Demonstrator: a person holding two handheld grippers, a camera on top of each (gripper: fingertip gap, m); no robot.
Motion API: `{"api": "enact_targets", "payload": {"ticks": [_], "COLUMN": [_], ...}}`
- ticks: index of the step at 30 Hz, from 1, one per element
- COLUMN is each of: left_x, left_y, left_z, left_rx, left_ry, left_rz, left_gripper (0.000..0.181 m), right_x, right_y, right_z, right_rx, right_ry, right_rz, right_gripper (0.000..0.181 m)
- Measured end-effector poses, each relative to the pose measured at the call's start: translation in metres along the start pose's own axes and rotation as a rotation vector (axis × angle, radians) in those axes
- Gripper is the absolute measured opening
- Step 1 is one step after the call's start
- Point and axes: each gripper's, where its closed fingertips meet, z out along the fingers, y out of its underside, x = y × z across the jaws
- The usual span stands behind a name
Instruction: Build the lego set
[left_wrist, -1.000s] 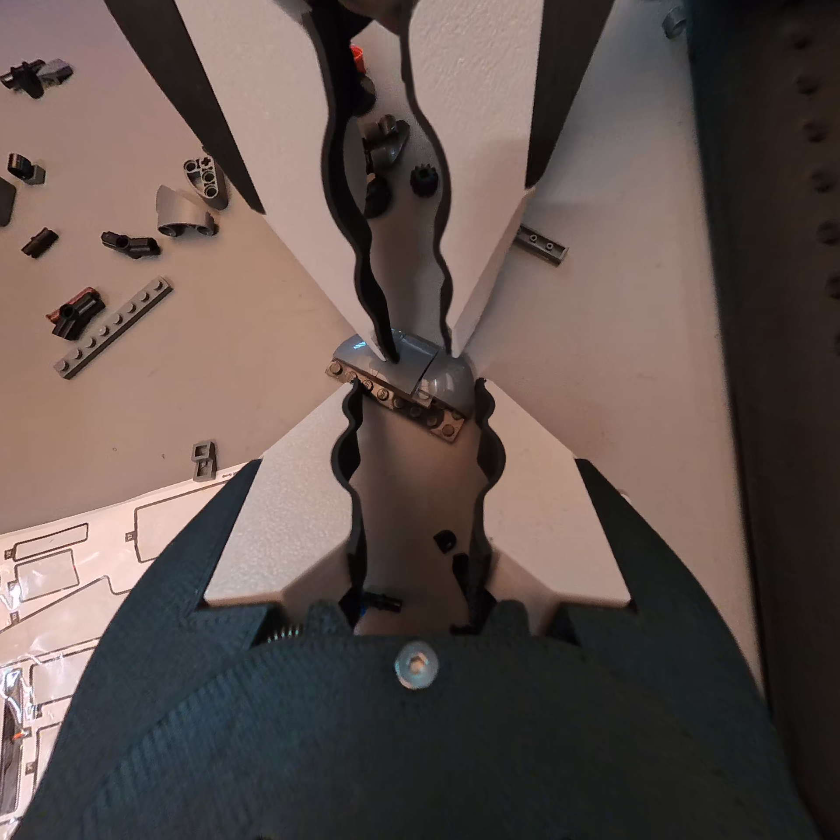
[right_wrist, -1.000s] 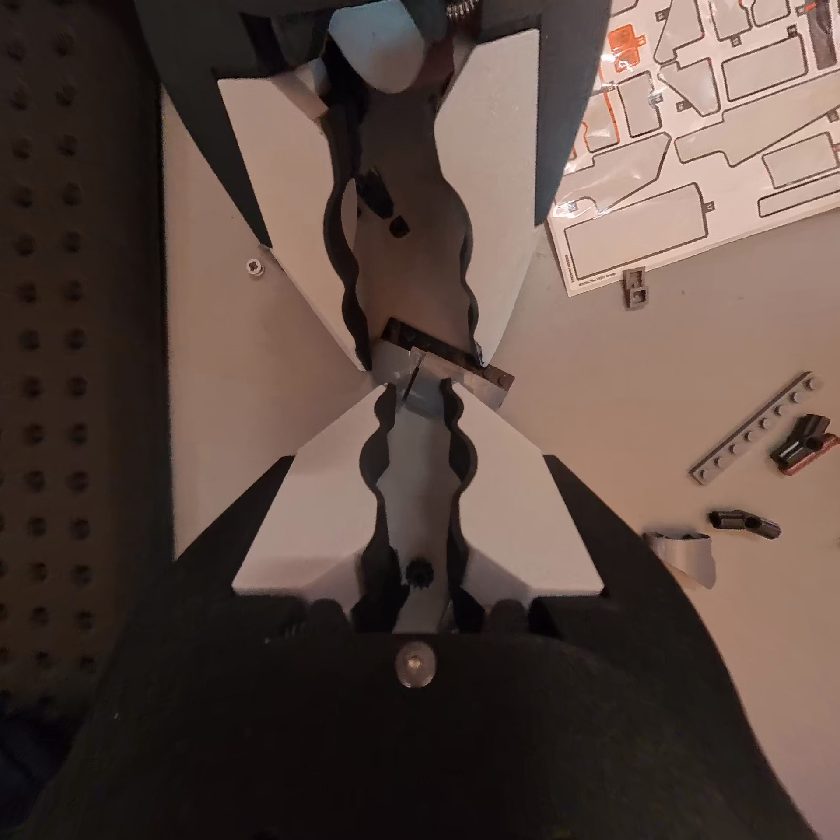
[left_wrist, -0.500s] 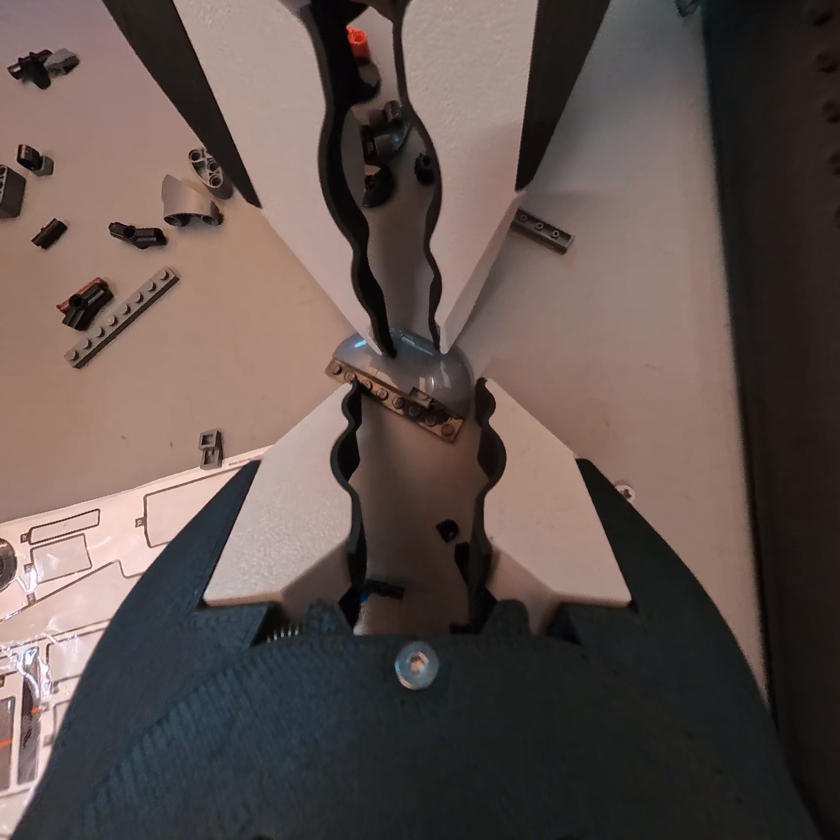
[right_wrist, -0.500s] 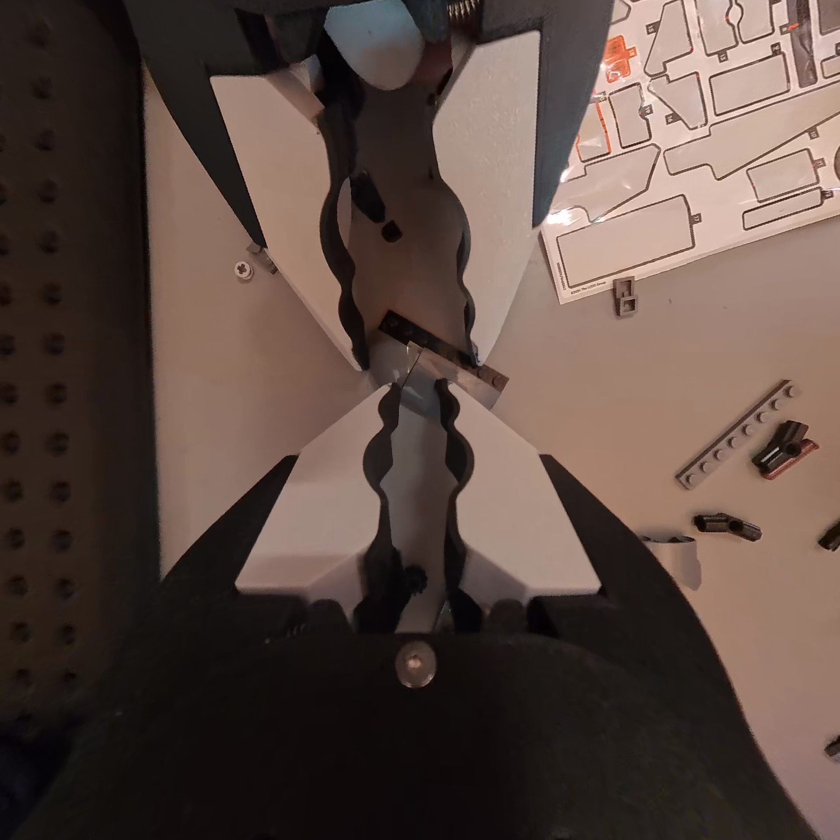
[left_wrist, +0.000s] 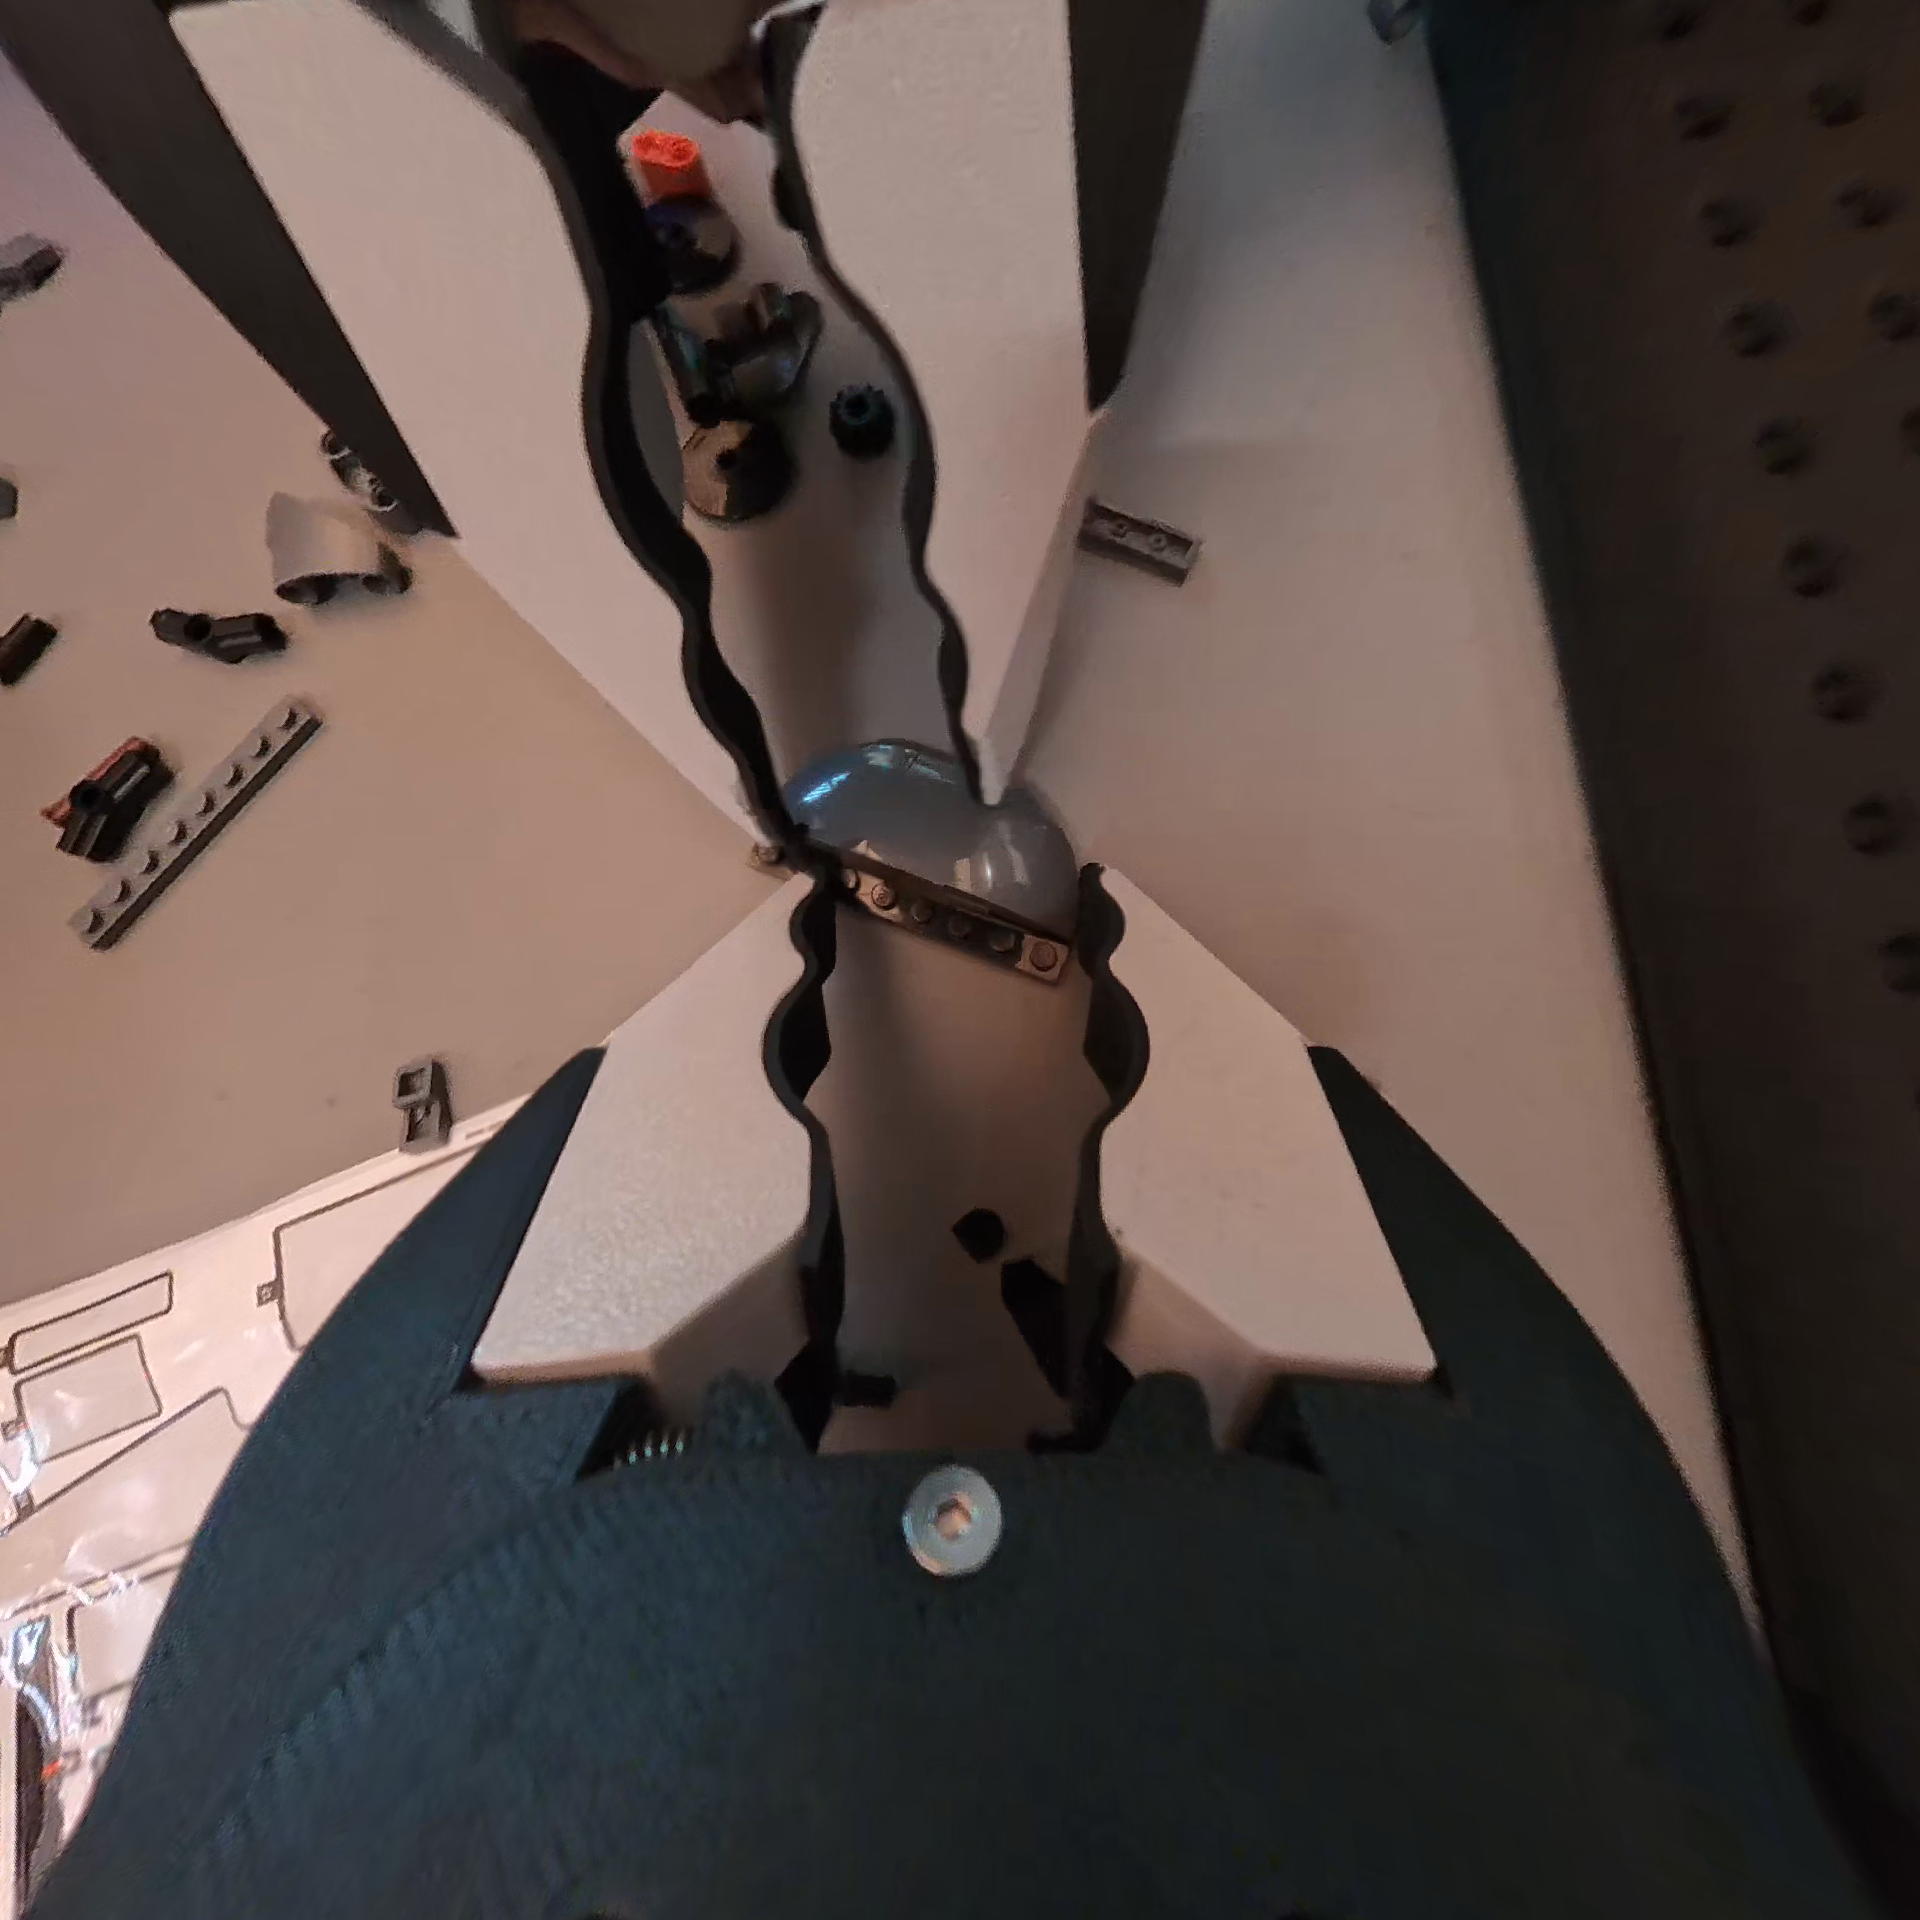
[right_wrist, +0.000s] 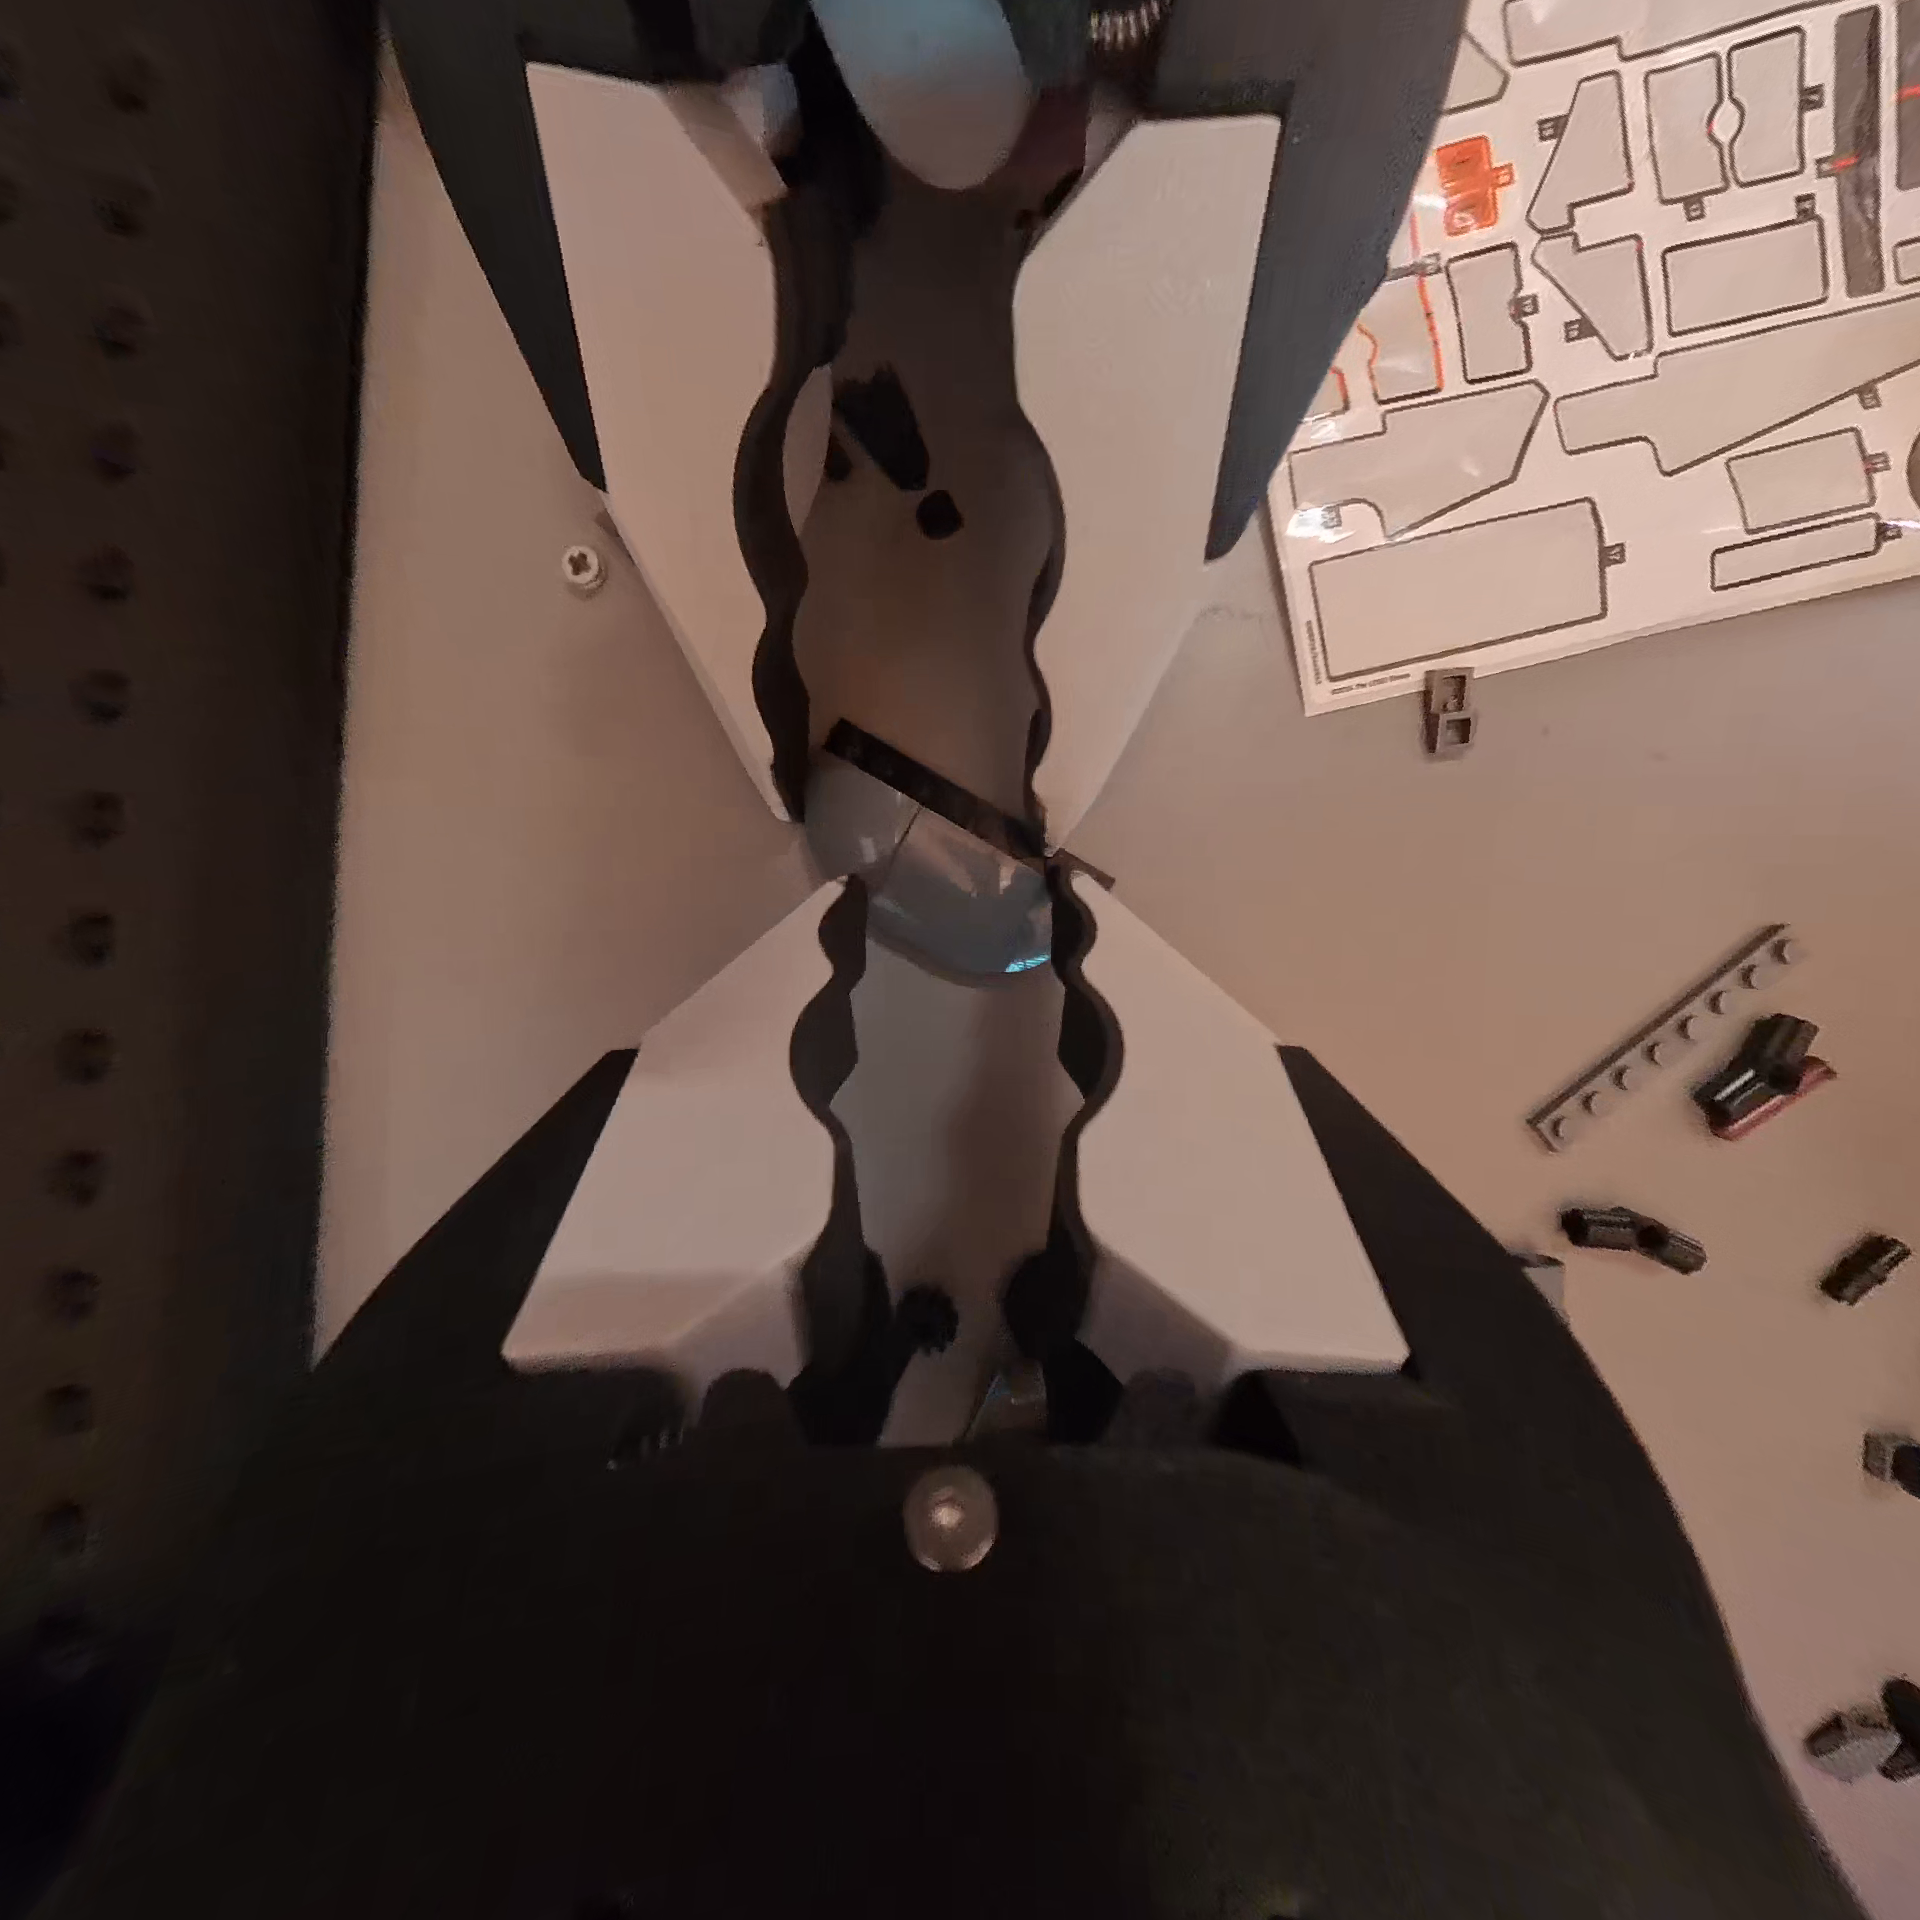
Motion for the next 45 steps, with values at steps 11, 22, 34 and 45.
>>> {"api": "enact_targets", "payload": {"ticks": [11, 22, 34, 45], "left_x": [0.002, -0.020, -0.019, -0.015], "left_y": [0.003, 0.017, 0.018, 0.016], "left_z": [-0.003, -0.015, -0.015, -0.015], "left_rx": [-0.015, -0.064, -0.064, -0.064], "left_ry": [-0.003, -0.095, -0.096, -0.087], "left_rz": [0.037, -0.001, 0.005, 0.020], "left_gripper": [0.047, 0.046, 0.040, 0.028], "right_x": [-0.004, 0.005, 0.008, 0.009], "right_y": [0.002, 0.006, -0.007, -0.009], "right_z": [0.002, 0.002, -0.001, 0.006], "right_rx": [-0.016, -0.068, -0.005, 0.018], "right_ry": [-0.020, 0.015, 0.020, -0.008], "right_rz": [0.003, 0.143, 0.136, 0.153], "right_gripper": [0.032, 0.025, 0.023, 0.015]}}
